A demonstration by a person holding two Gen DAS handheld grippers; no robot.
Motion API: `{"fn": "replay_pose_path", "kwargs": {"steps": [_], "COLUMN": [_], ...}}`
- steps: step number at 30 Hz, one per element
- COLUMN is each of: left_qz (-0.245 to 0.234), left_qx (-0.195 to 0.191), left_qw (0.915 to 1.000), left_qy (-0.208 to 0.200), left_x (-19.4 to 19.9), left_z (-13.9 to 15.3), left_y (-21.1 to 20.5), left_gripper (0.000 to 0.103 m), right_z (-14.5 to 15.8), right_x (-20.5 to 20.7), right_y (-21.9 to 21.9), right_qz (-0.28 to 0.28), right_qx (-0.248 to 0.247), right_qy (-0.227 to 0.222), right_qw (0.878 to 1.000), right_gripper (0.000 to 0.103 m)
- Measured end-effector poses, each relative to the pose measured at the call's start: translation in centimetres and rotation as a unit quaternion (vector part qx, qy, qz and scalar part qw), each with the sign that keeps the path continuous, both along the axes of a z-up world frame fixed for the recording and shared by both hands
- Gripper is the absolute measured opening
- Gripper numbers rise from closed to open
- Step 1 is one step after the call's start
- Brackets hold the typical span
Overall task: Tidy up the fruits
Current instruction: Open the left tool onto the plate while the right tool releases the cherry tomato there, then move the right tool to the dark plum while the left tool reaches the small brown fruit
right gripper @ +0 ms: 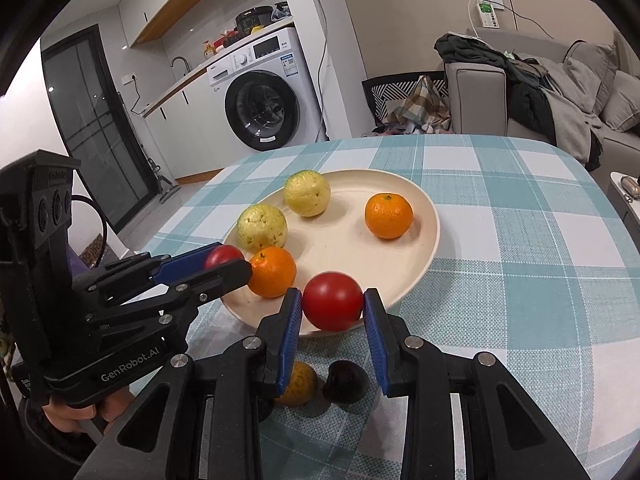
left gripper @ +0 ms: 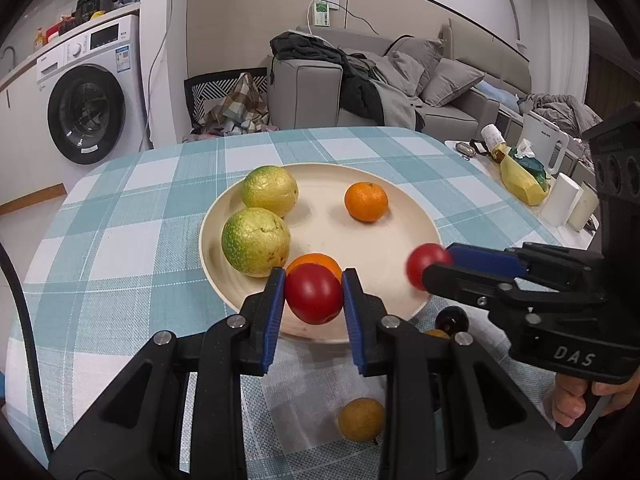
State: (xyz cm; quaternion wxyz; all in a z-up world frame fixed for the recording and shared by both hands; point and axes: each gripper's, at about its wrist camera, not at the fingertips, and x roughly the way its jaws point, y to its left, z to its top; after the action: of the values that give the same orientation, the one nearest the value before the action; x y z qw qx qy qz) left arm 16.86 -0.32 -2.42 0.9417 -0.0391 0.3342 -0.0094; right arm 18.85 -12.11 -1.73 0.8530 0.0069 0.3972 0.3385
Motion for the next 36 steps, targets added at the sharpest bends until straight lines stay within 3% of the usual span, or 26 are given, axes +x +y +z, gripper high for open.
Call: {"fn": "replay_pose_path", "kwargs": {"steps": [2, 8, 13, 15, 20, 25, 36], "left_qz": [0.000, 0.003, 0.023, 0.025, 0.029, 0.032, 0.024], "left_qx": [-0.001, -0.002, 0.010, 0.008, 0.004, 0.006, 0.015], "left_qw": [1.0000, 1.0000, 0.9997, 0.9996, 0.9996, 0.9994, 0.9996], "left_qy": [0.003, 0.005, -0.004, -0.009, 0.000, -0.012, -0.010], "left_x": [0.0, -0.4, -1.4, -1.9, -3.0, -4.7, -7.1], "left_z": [0.0, 0.0, 0.3, 0.5, 0.6, 1.0, 1.1], "left_y": [0.0, 0.2, 0.4, 0.6, 1.2, 1.3, 0.5], "left_gripper": [0.026, 0.030, 0.080, 0.082, 0.084, 0.102, 0.102], "right_z": [0.2, 0.2, 0.4, 0.5, 0.8, 0.9, 0.7], "right_x": [-0.1, 0.0, -0.4, -0.6, -1.3, -2.2, -3.2], "right_y": [-0.2, -0.4, -0.6, -0.7, -1.2, -1.8, -2.1], "right_qz": [-0.004, -0.010, -0.014, -0.012, -0.012, -0.019, -0.009], "right_qx": [0.004, 0.001, -0.005, -0.008, -0.006, -0.014, -0.025], "right_qy": [-0.005, -0.006, -0.015, -0.017, -0.021, -0.032, -0.026], "right_qw": [1.000, 1.000, 1.000, 1.000, 1.000, 0.999, 0.999], "right_gripper": [0.040, 0.045, 0.051, 0.055, 0.088, 0.102, 0.103]}}
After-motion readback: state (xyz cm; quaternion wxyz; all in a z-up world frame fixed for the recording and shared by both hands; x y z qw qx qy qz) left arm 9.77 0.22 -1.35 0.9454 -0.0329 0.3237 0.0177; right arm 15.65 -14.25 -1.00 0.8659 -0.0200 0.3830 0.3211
